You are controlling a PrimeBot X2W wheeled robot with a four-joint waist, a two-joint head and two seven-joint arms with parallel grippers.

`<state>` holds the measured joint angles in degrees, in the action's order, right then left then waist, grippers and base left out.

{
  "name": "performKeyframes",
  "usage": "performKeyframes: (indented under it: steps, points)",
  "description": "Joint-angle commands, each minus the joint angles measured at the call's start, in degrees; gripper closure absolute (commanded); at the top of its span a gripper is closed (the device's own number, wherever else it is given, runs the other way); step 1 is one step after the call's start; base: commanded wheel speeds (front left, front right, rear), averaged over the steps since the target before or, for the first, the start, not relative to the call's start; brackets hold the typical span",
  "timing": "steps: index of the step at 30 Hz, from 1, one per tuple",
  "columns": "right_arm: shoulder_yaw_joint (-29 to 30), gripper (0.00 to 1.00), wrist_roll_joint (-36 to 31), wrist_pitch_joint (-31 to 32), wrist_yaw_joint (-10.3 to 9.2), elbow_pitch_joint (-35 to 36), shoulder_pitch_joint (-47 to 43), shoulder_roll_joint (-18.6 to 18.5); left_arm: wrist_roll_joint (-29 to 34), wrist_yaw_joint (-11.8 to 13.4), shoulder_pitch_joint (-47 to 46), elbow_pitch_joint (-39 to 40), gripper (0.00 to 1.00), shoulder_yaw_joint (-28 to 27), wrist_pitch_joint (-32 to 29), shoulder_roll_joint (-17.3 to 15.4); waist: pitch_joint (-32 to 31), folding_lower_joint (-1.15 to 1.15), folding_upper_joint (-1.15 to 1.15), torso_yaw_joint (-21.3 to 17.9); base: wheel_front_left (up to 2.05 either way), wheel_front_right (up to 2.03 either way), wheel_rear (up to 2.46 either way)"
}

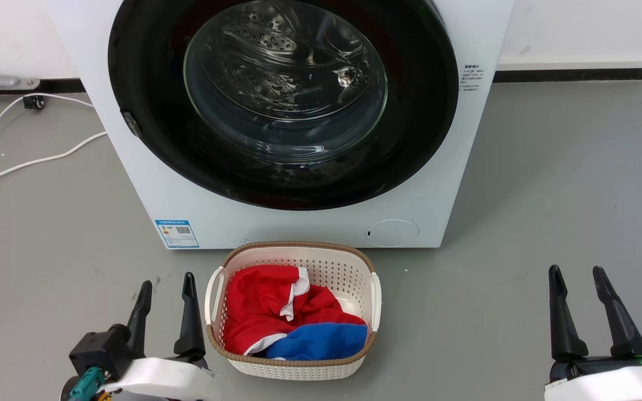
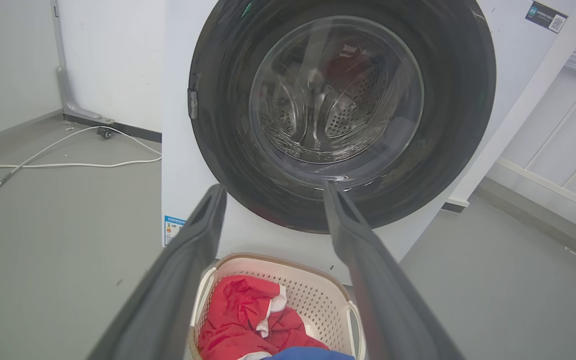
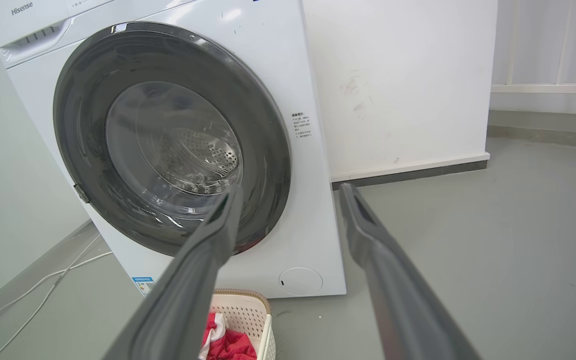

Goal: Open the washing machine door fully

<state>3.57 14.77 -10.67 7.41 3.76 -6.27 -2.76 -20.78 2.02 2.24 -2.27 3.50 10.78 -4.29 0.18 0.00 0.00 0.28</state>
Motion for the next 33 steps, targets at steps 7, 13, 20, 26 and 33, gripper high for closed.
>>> performKeyframes:
  steps: [7, 13, 20, 26, 33]
  points:
    - [-0.2, 0.0, -3.8, -1.3, 0.12, 1.3, -1.1, -0.2, 4.2, -0.6, 0.8, 0.2, 0.0, -0.2, 1.2, 0.5, 0.0, 0.0, 0.0, 0.1, 0.0, 0.0, 0.0]
    - [-0.5, 0.0, -6.2, -2.1, 0.12, 1.7, -1.7, -0.2, 6.5, -0.8, 1.2, -0.1, 0.0, -0.6, 1.9, 0.9, -0.1, 0.0, 0.0, 0.1, 0.0, 0.0, 0.0]
    - [-0.6, 0.0, -8.4, -2.8, 0.13, 1.8, -2.4, -0.2, 9.2, -1.3, 1.7, -0.7, 0.0, -0.7, 2.7, 1.2, -0.2, 0.0, 0.0, 0.1, 0.0, 0.0, 0.0]
    - [-0.8, 0.0, -9.9, -3.4, 0.12, 2.2, -3.0, -0.2, 11.2, -1.5, 2.1, -1.1, 0.0, -0.8, 3.3, 1.3, -0.3, 0.0, 0.0, 0.1, 0.0, 0.0, 0.0]
    - [-0.9, 0.0, -10.5, -4.4, 0.07, 2.8, -3.8, -0.2, 13.2, -1.3, 2.4, -1.3, 0.0, -0.6, 4.3, 1.4, -0.6, 0.0, 0.0, 0.3, 0.0, 0.0, 0.0]
